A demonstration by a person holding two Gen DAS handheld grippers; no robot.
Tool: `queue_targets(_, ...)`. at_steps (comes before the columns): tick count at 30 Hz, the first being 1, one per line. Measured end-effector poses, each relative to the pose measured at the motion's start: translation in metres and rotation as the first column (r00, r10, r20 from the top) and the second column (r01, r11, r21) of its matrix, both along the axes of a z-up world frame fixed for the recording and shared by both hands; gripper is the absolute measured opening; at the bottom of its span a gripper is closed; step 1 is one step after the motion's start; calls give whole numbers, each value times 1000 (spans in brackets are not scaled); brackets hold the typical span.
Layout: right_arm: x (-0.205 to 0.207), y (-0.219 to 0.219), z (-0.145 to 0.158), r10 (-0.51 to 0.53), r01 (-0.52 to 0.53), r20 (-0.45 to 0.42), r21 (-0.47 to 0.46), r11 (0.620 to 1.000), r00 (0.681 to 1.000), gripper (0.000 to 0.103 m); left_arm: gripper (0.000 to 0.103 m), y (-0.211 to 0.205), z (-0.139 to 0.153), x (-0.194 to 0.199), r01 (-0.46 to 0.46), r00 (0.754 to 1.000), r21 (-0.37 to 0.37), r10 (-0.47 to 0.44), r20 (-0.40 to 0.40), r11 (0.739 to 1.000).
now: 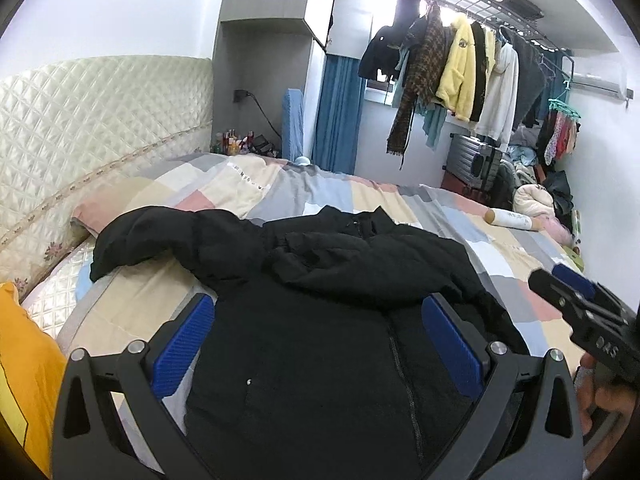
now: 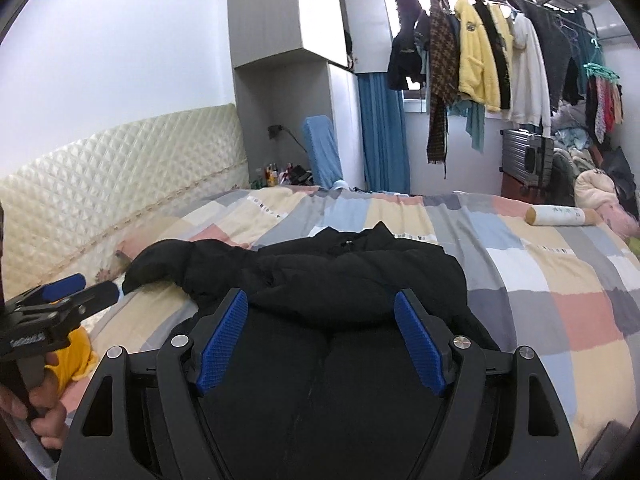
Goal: Fold large clothes
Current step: 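Release the sleeve from the right gripper and move the left gripper to the other cuff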
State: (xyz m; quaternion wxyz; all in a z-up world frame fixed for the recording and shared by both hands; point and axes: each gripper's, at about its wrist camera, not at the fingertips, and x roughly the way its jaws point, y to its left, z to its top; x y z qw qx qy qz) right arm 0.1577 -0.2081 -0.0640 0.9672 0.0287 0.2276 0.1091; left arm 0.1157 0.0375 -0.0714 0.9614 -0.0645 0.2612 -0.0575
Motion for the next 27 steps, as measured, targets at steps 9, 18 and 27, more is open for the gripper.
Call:
queue_targets(9, -36, -21, -30, -72, 73, 36, -25, 997, 997, 78, 103, -17, -8, -11, 36, 998, -23, -35, 44, 999)
queue_targets(18, -44, -49, -55, -117, 117, 21, 12, 993, 993, 79, 103, -22, -29, -7, 40, 999, -73, -37, 35, 997)
queue_targets(27, -42, -57, -72, -94, 94, 4, 47, 994, 996, 83, 103, -6, -60, 20, -1, 1000, -96, 1, 2, 995)
